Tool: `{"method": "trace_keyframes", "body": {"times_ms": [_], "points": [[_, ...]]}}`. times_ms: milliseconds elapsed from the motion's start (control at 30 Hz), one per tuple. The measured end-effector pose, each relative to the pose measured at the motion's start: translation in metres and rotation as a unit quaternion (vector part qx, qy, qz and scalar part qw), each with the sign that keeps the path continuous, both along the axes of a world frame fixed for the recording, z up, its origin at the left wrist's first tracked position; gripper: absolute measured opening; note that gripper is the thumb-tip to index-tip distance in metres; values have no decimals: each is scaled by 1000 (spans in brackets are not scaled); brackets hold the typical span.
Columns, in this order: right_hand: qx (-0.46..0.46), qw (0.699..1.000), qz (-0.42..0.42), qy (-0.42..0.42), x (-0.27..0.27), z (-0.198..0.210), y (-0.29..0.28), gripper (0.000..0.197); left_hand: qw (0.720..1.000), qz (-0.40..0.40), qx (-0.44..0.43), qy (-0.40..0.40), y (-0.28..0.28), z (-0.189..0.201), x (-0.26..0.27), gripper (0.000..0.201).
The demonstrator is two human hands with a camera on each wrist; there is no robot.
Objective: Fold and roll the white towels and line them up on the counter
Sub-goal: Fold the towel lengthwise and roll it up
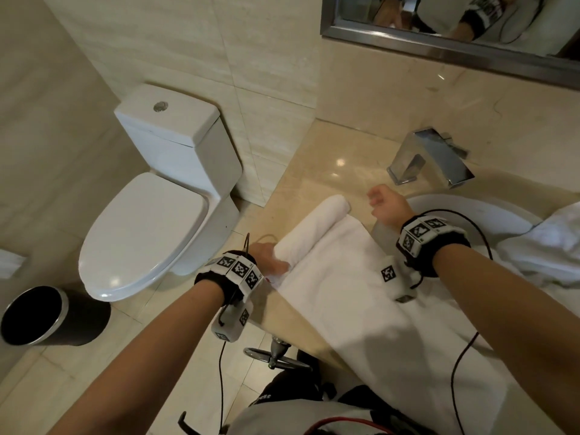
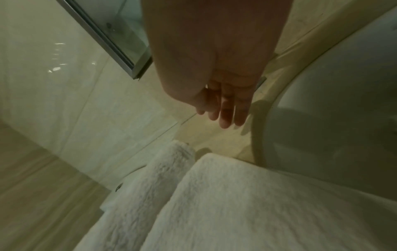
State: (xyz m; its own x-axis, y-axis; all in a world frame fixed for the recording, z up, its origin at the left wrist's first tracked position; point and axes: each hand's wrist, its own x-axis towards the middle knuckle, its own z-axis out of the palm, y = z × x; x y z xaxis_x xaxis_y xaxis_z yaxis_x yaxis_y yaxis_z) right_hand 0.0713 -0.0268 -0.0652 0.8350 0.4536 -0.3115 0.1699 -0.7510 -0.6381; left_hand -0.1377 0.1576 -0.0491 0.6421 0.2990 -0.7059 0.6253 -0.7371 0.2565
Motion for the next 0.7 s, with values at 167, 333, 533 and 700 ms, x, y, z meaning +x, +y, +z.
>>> {"method": "trace_keyframes", "body": {"times_ms": [167, 333, 533, 700], "points": [[-47, 993, 104, -40, -15, 7, 31, 41, 999, -2, 25, 22, 15, -1, -4, 60], [-83, 989, 117, -40, -30, 7, 64, 42, 1000, -6, 12, 14, 13, -1, -8, 63], [-124, 988, 83, -47, -27, 9, 76, 35, 999, 1, -26, -31, 12, 2, -14, 70], [-121, 989, 69, -46, -28, 12, 77, 35, 997, -55, 44, -39, 4, 2, -17, 76]]}}
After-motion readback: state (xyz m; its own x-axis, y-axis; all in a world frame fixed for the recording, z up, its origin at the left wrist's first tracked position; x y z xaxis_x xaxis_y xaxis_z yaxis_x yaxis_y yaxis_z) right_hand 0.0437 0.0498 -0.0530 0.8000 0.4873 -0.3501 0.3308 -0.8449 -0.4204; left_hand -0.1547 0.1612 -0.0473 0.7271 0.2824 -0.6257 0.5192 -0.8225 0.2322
